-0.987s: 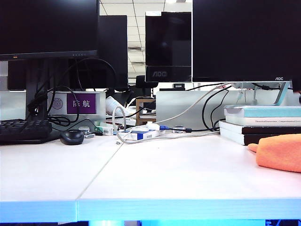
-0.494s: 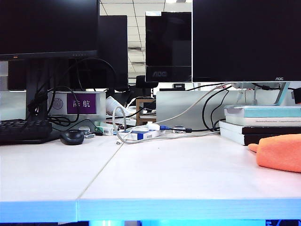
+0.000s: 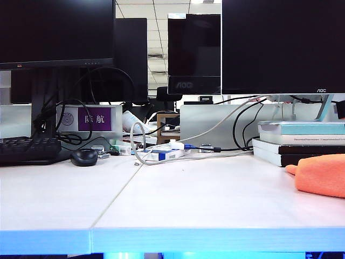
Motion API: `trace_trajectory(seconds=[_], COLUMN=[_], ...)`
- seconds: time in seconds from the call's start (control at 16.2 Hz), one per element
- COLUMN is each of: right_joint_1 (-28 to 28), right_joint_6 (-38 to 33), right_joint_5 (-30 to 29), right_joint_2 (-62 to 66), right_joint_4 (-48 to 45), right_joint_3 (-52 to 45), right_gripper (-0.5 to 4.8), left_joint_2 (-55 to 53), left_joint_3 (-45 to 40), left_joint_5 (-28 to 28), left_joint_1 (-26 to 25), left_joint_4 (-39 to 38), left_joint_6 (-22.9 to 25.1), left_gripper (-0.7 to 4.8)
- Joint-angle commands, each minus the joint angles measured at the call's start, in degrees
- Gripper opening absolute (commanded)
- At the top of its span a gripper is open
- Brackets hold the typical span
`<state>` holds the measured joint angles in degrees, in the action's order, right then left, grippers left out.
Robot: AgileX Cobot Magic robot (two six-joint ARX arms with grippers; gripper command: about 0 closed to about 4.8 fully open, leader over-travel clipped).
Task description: Wipe the table from left to right using the rag.
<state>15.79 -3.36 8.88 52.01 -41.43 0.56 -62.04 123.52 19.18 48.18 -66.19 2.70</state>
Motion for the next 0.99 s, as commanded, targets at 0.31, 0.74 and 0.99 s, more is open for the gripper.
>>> trace_trajectory(seconds=[0.31, 0.74, 0.99], right_joint_1=[0.0, 0.0, 0.0], right_joint_6=[0.0, 0.0, 0.0], right_joint_5=[0.0, 0.0, 0.0], right_joint_2=[-0.1, -0.1, -0.1], right_joint_4=[-0.7, -0.7, -0.7], right_joint_3=[0.1, 0.1, 0.1], right_gripper=[0.0, 0.0, 0.0], left_joint_2=[20.7, 44.5, 57.2], left_joint_3=[-43.4, -73.2, -90.5], left_joint_5=[-3.1, -15.0, -22.0], left_joint_1=[-4.0, -32.9, -41.0], left_joint_4=[21.0, 31.7, 40.5], left_joint_6=[-2.1, -2.7, -2.8], left_gripper=[0.21, 0.21, 0.21])
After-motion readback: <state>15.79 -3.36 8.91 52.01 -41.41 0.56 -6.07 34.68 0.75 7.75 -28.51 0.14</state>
